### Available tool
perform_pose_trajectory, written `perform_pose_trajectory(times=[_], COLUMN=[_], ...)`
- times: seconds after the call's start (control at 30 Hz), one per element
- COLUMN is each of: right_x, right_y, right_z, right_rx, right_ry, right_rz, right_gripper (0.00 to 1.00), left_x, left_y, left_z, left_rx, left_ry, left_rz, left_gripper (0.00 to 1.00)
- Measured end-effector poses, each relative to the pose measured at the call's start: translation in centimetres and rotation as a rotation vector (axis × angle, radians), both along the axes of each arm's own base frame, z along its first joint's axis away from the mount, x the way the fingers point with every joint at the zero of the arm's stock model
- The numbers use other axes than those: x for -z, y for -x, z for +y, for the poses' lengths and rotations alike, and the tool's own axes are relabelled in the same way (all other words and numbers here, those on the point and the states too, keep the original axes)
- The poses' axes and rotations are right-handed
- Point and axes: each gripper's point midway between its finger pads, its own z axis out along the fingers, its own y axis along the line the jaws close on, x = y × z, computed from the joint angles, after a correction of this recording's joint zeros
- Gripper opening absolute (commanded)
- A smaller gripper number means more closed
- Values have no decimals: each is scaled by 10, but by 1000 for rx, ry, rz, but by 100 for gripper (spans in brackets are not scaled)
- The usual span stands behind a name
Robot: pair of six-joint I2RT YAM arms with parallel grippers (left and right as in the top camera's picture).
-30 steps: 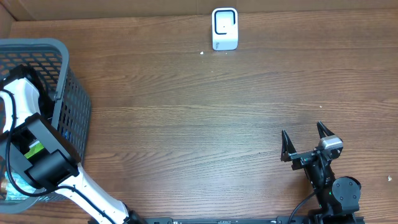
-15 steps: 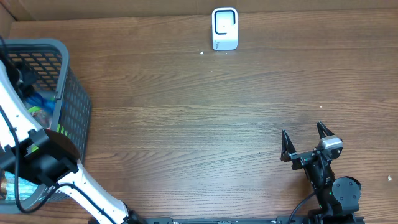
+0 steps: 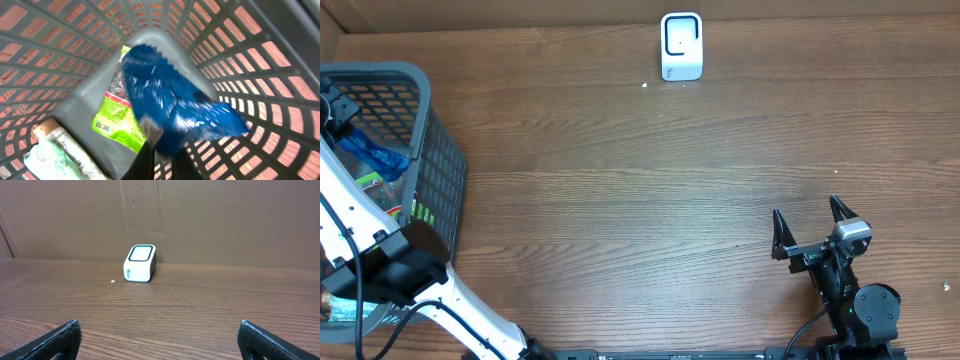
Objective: Scan the item barcode
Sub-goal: 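Reach the left gripper down to the blue wrapped bar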
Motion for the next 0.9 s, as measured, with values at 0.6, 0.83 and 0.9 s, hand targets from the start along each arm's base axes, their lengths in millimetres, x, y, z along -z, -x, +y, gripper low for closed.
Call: perform_pose_trajectory(times=[0.6,0.83,0.9], right_x=[0,0,0], right_y=[0,0,0], right_z=[0,0,0], right_rx=[0,0,0], right_ry=[0,0,0], right_rz=[0,0,0], right_gripper=[100,100,100], left_x=[-132,-41,-19], left_y=[71,48,37], left_z=[-49,-26,-20], left_rx=[-33,-164,-178], left_ry=[-184,-39,-20], left_rz=[-292,-122,-115], left_gripper=[73,73,73])
